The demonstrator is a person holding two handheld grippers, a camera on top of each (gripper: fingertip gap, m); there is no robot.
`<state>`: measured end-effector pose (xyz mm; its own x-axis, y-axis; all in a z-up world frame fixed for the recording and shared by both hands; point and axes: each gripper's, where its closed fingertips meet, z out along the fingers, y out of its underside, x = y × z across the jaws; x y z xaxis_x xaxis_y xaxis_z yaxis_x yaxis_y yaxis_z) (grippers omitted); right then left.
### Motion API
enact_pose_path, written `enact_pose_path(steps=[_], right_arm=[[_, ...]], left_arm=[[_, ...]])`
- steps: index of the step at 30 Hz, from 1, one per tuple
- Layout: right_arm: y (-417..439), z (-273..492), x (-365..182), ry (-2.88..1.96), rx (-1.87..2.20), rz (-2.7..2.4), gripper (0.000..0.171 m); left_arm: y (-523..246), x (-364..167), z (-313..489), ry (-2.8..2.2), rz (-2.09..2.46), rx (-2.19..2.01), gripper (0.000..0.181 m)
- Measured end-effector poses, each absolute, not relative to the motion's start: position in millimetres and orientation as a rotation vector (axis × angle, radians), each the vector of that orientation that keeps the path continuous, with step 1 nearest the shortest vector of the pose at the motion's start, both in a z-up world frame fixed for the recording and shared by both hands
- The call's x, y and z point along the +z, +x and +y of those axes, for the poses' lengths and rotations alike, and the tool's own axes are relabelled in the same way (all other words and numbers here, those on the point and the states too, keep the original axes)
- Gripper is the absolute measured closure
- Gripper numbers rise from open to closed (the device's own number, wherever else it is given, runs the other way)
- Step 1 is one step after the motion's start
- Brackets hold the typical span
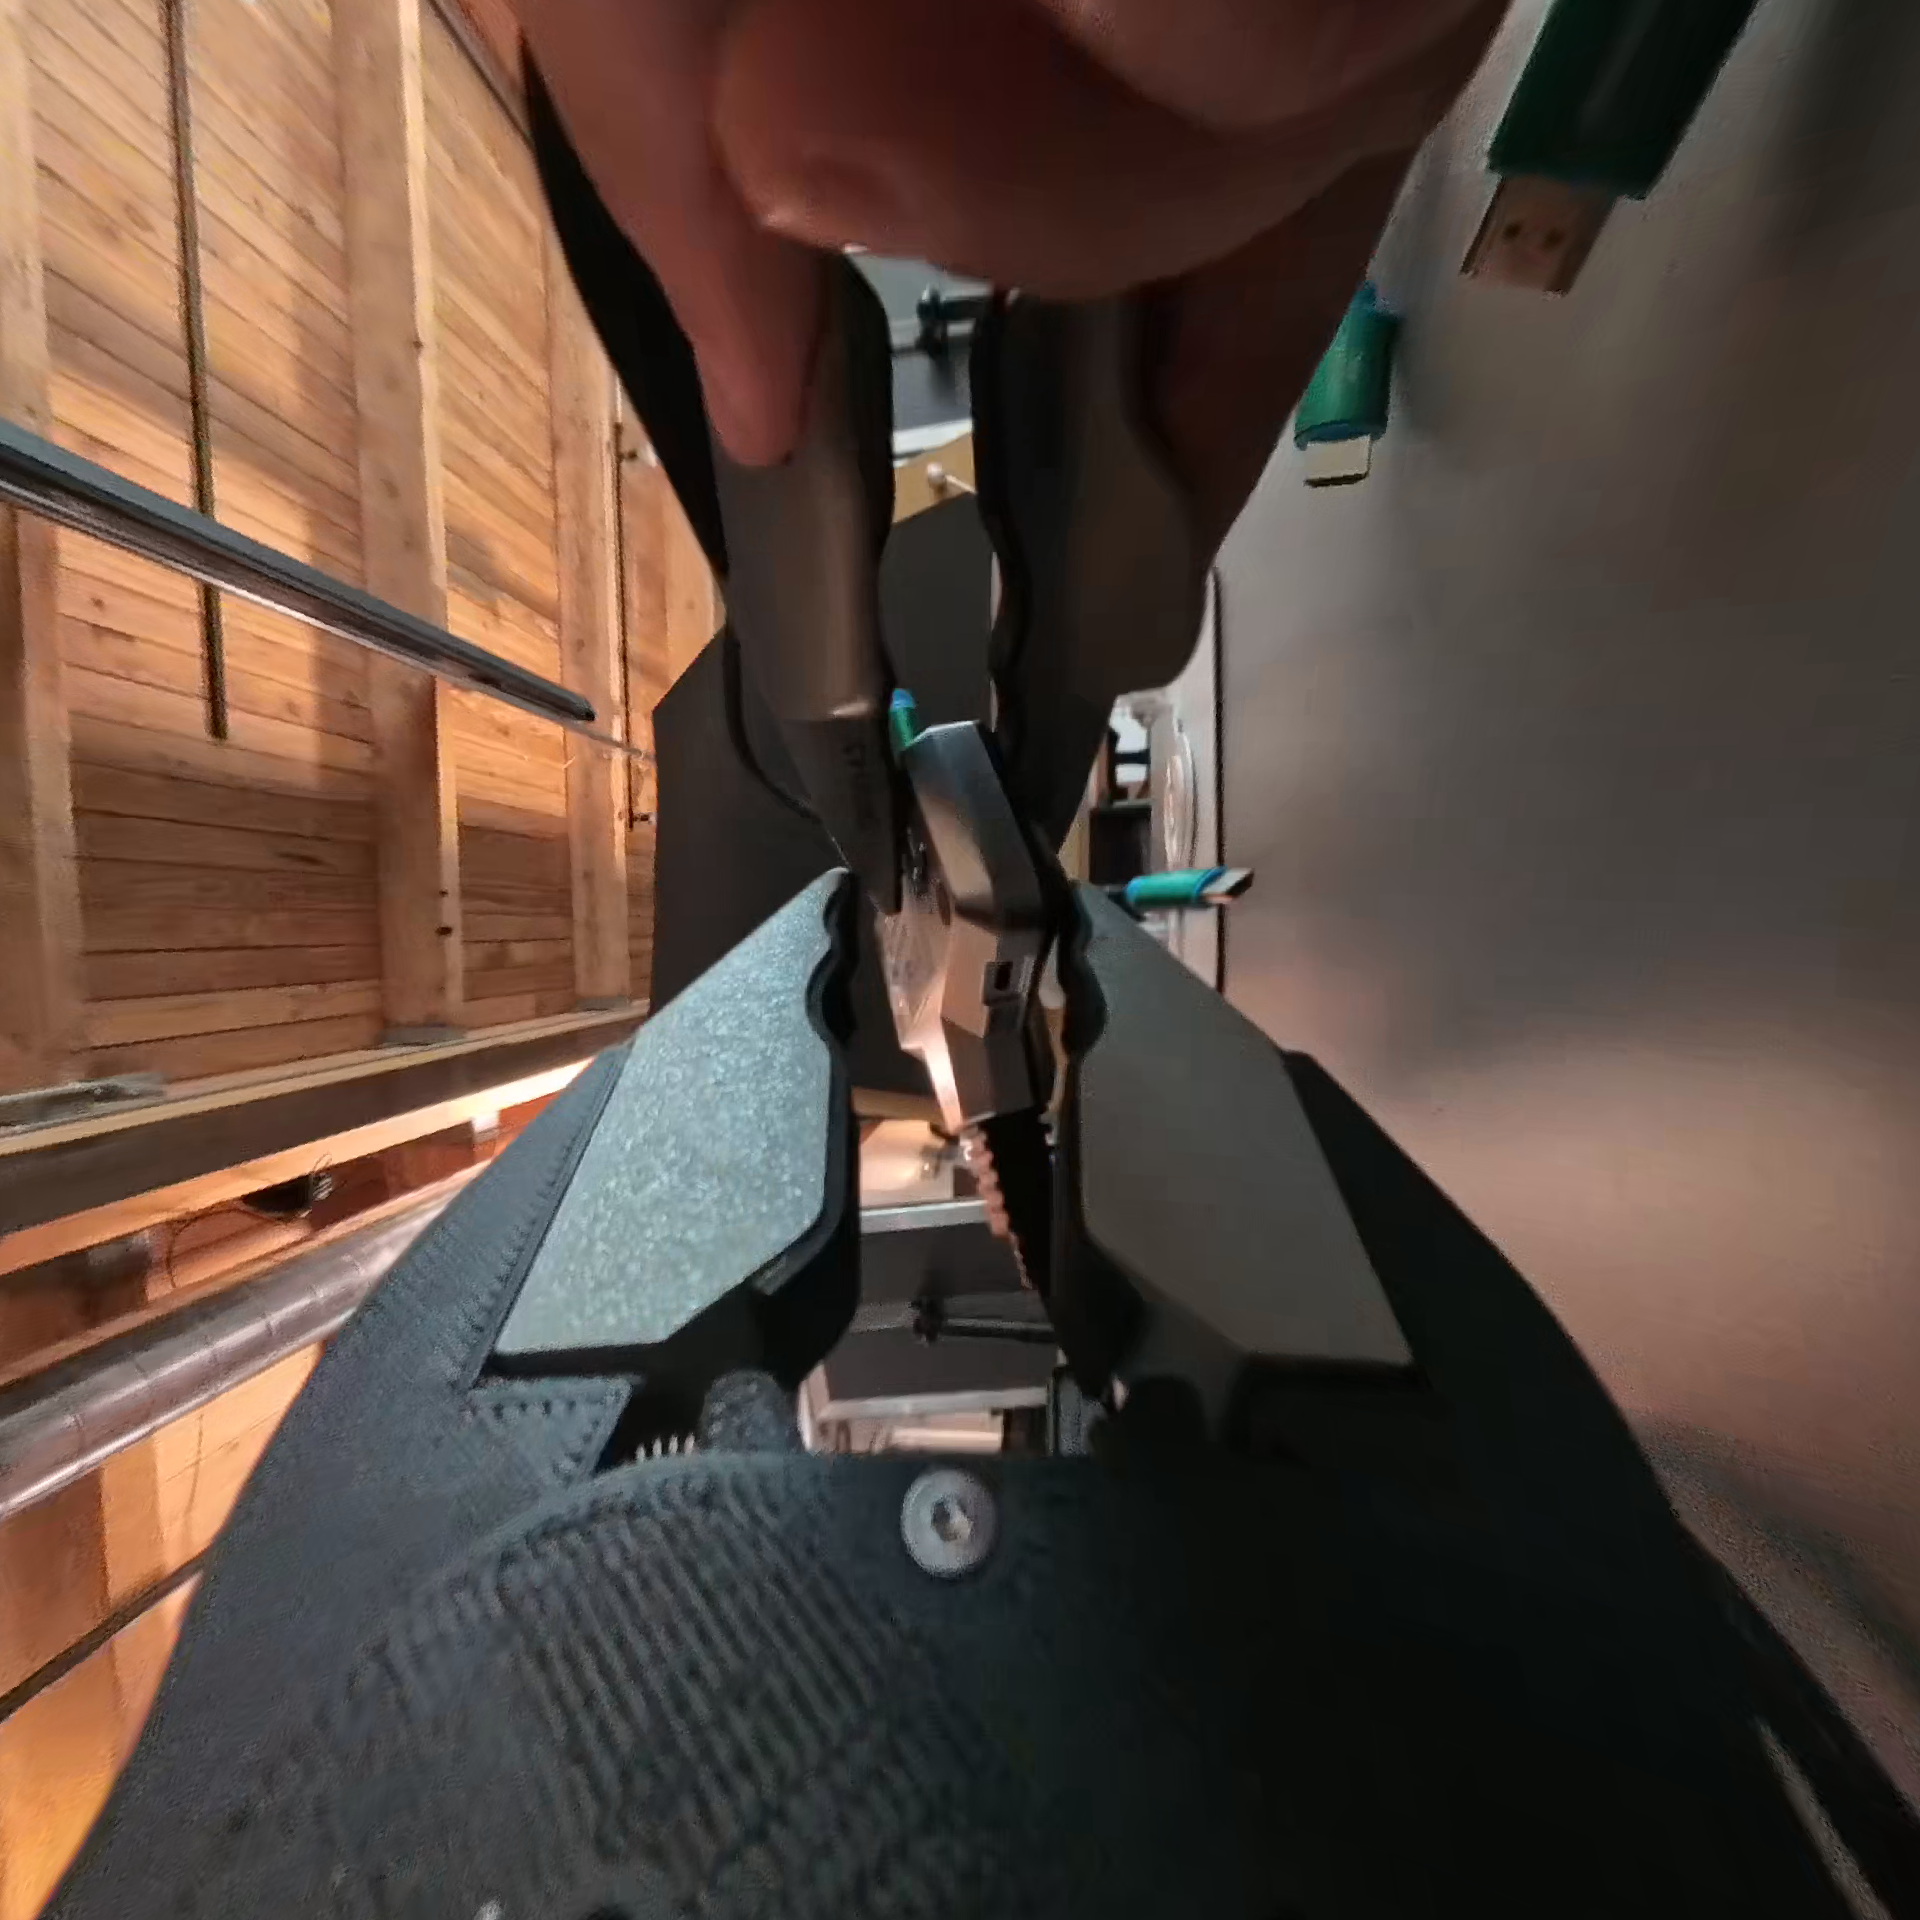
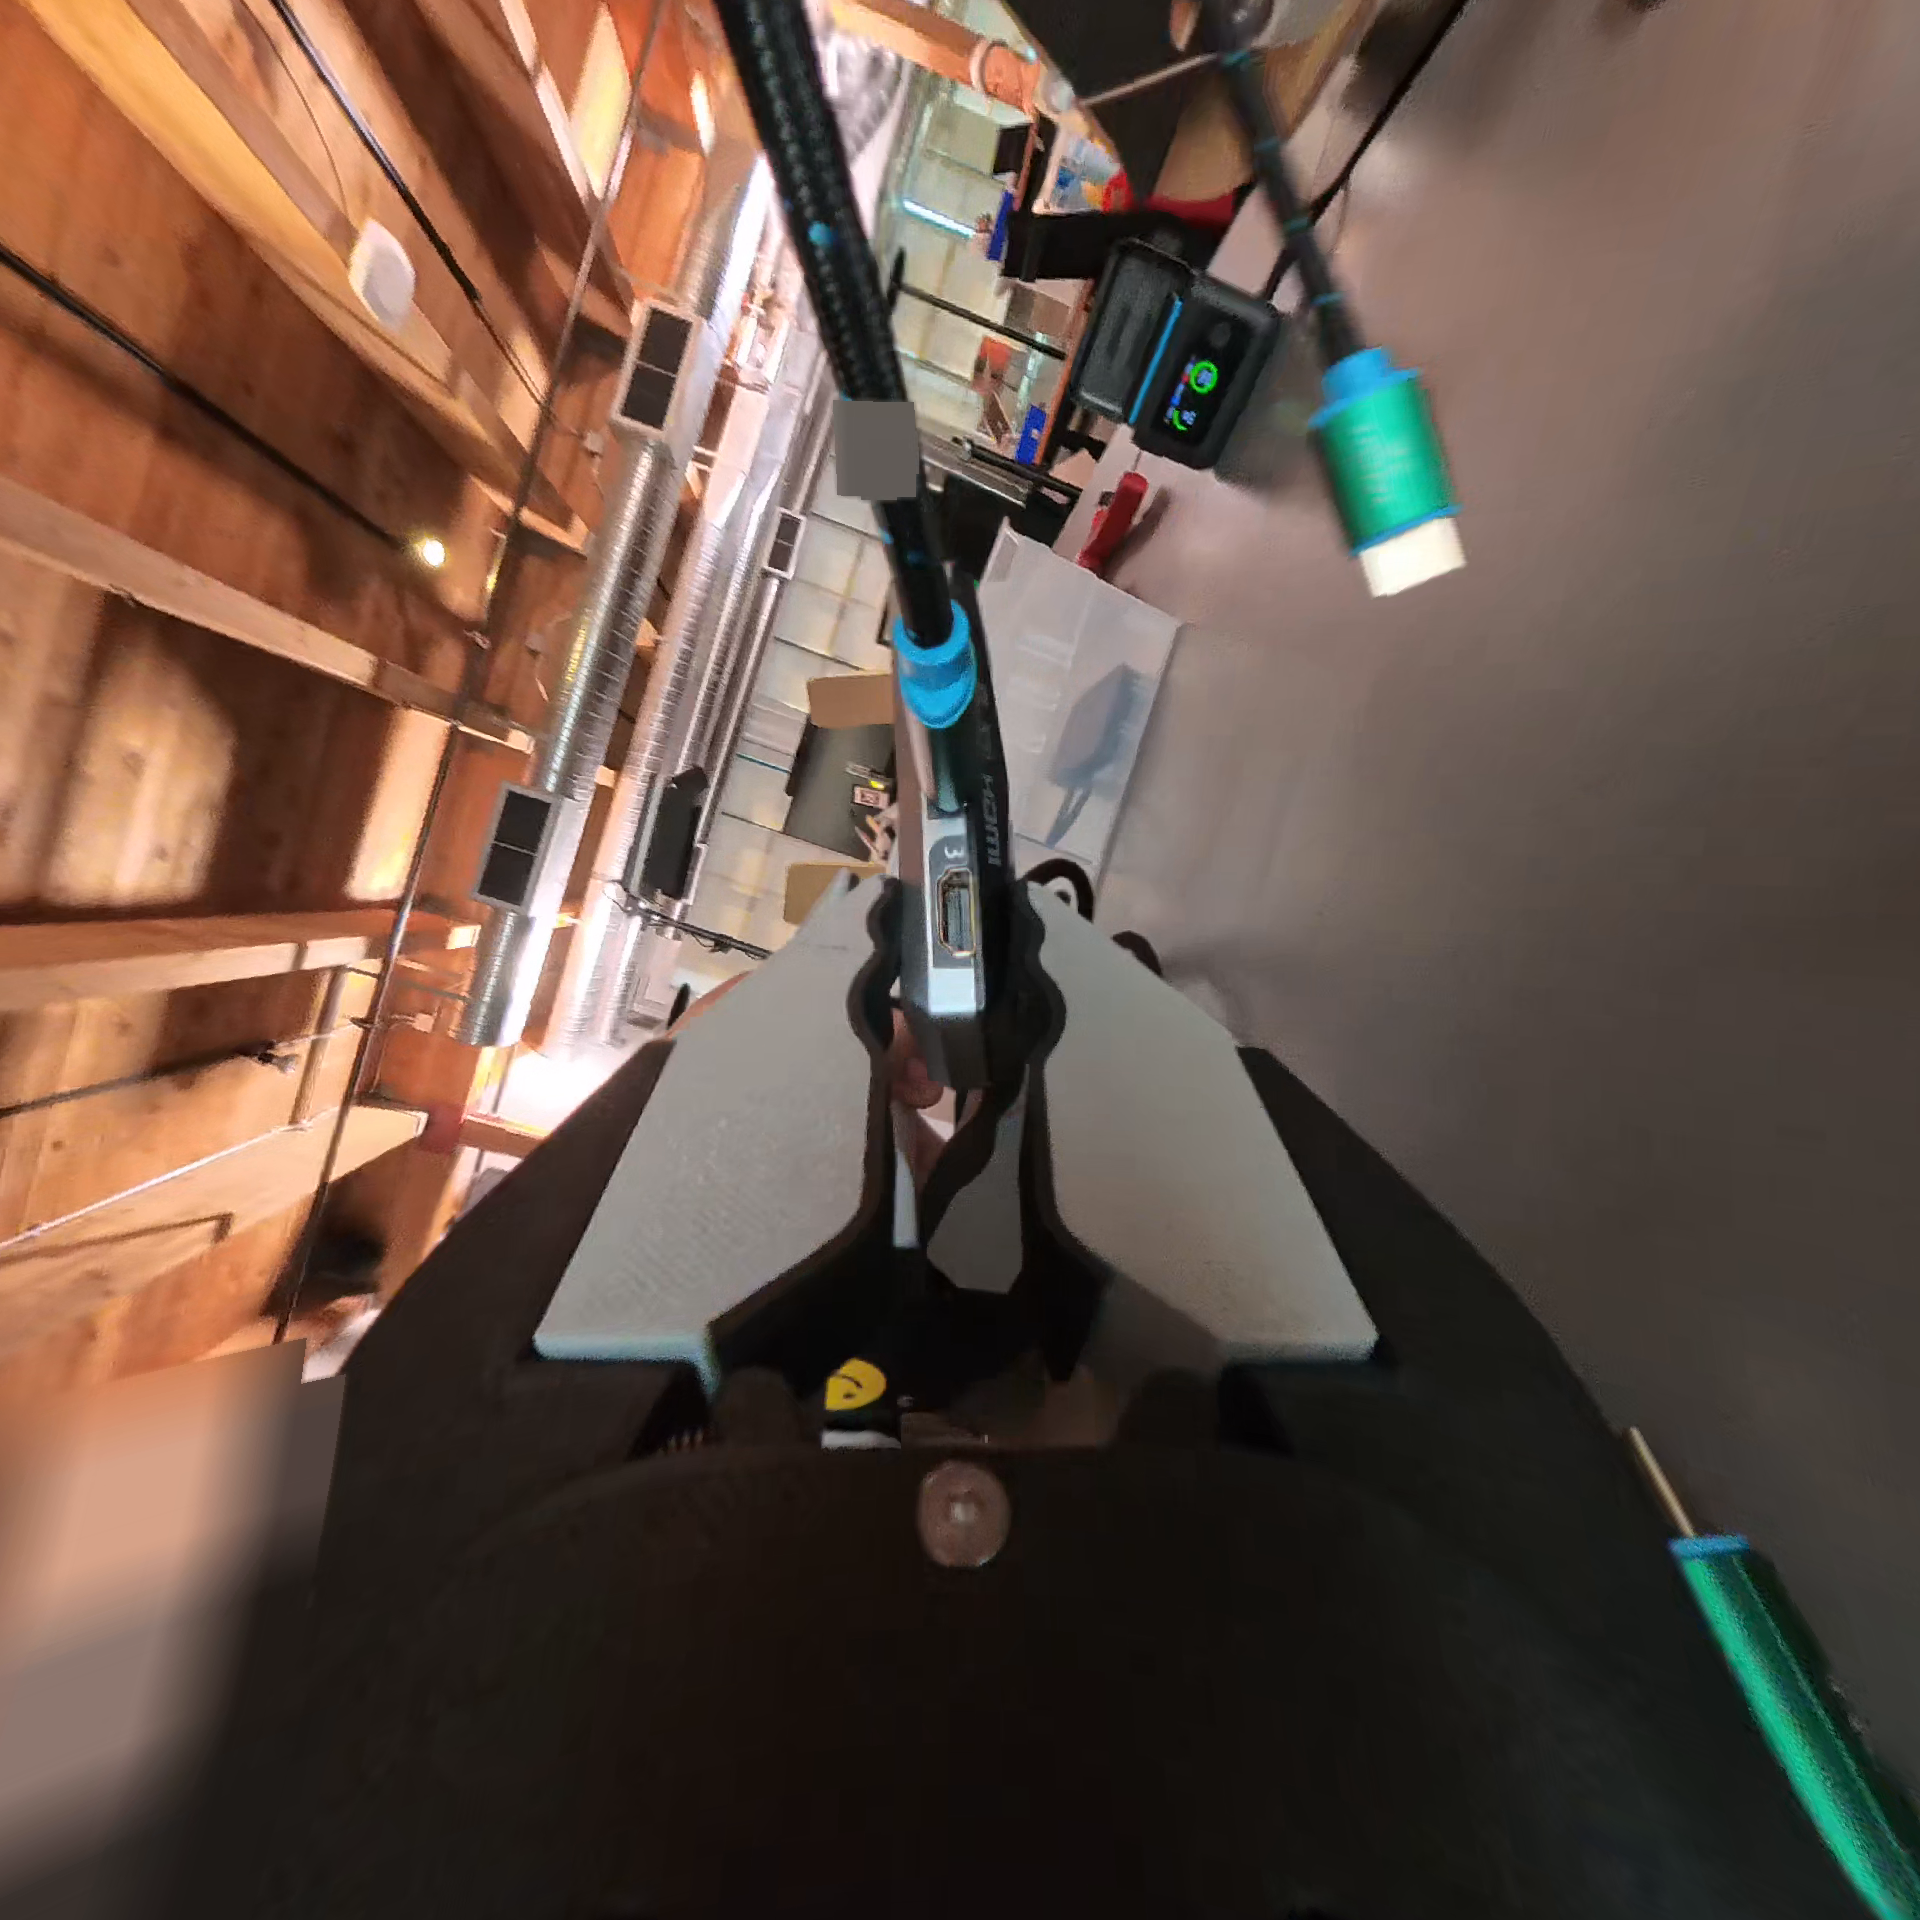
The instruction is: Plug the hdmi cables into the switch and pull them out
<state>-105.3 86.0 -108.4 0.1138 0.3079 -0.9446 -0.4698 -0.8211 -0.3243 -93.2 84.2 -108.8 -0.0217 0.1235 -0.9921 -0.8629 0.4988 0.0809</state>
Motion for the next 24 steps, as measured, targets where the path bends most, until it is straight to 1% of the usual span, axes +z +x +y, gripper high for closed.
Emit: enact_pose_path(steps=[4,8,11,12,13,14,16,18,20,21,22,23,24], right_arm=[[-101.9,81.6,-105.9,-1.843,1.641,-0.045,0.149],[-94.5,74.9,-107.6,-1.88,1.381,-0.259,0.144],[-87.8,72.0,-110.1,-1.896,1.315,-0.311,0.144],[-85.4,70.2,-110.8,-1.897,1.304,-0.324,0.144],[-83.3,67.3,-109.9,-1.887,1.311,-0.333,0.144],[-80.8,63.5,-106.8,-1.866,1.338,-0.338,0.143],[-76.9,50.4,-93.6,-1.782,1.441,-0.386,0.145],[-75.5,26.2,-73.4,-1.633,1.573,-0.511,0.165],[-73.4,7.6,-62.9,-1.554,1.559,-0.625,0.157],[-73.3,2.6,-66.1,-1.581,1.484,-0.69,0.152],[-72.6,1.2,-70.9,-1.62,1.374,-0.749,0.138],[-70.5,0.9,-74.1,-1.641,1.256,-0.807,0.131],[-66.7,2.5,-76.8,-1.653,1.126,-0.86,0.128]], left_arm=[[-94.9,-102.4,77.3,-0.679,1.406,0.814,0.156],[-91.9,-103.0,68.2,-0.637,1.442,0.697,0.157],[-86.2,-107.3,64.5,-0.61,1.463,0.675,0.155],[-84.6,-108.6,62.8,-0.594,1.471,0.685,0.156],[-84.1,-109.9,61.9,-0.588,1.477,0.692,0.161],[-85.4,-110.3,62.7,-0.593,1.473,0.7,0.16],[-91.8,-108.4,66.5,-0.617,1.455,0.708,0.161],[-97.1,-104.2,65.6,-0.647,1.445,0.673,0.162],[-100.1,-95.4,60.8,-0.623,1.421,0.647,0.162],[-101.0,-91.6,57.6,-0.601,1.416,0.626,0.162],[-101.5,-89.8,54.3,-0.587,1.422,0.59,0.162],[-102.2,-89.3,51.8,-0.587,1.433,0.542,0.162],[-103.2,-88.6,50.4,-0.6,1.433,0.492,0.162]])
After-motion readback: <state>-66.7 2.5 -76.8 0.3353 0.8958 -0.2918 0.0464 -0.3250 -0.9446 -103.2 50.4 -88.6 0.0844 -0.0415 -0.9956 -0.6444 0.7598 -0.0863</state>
